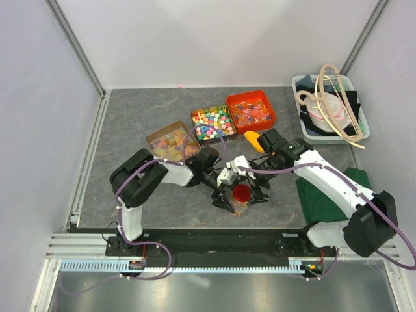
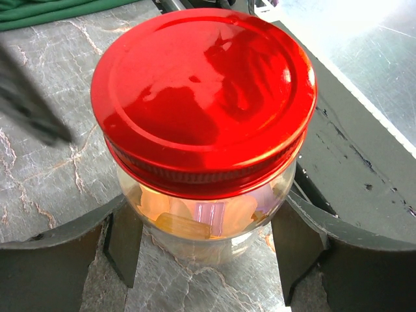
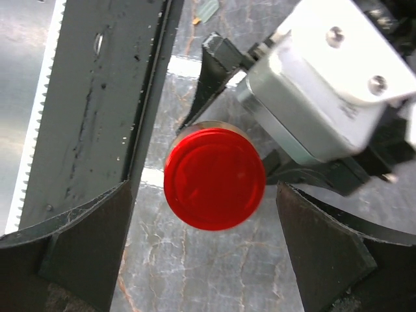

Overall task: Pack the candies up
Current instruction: Screw the bottle lid onto the packing bottle.

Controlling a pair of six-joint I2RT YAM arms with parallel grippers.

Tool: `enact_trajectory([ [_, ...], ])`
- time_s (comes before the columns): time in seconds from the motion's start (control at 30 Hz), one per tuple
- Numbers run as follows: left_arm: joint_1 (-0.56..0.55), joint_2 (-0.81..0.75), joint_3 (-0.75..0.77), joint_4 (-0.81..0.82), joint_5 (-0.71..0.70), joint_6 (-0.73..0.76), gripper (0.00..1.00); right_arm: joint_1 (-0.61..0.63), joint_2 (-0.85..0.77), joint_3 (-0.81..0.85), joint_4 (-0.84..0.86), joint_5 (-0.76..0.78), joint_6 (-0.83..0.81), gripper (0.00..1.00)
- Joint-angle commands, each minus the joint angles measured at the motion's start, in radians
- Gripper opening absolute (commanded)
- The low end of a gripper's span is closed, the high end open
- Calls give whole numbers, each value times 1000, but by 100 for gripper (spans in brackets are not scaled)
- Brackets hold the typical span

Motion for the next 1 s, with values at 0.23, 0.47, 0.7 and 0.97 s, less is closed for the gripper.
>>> enact_trajectory([
  [0.23, 3, 29, -24, -12, -71, -35, 2, 53, 35, -26, 99, -37, 74, 93],
  [0.47, 6, 27, -25, 15, -91, -51, 2, 53, 44, -24, 108, -13, 109, 63],
  [0.7, 14, 18, -62, 135, -166, -134, 2, 55, 46, -14, 103, 10, 135, 61],
  [0.97, 16, 0, -122, 321, -399, -263, 2, 95, -5, -70, 272, 145, 396, 59],
])
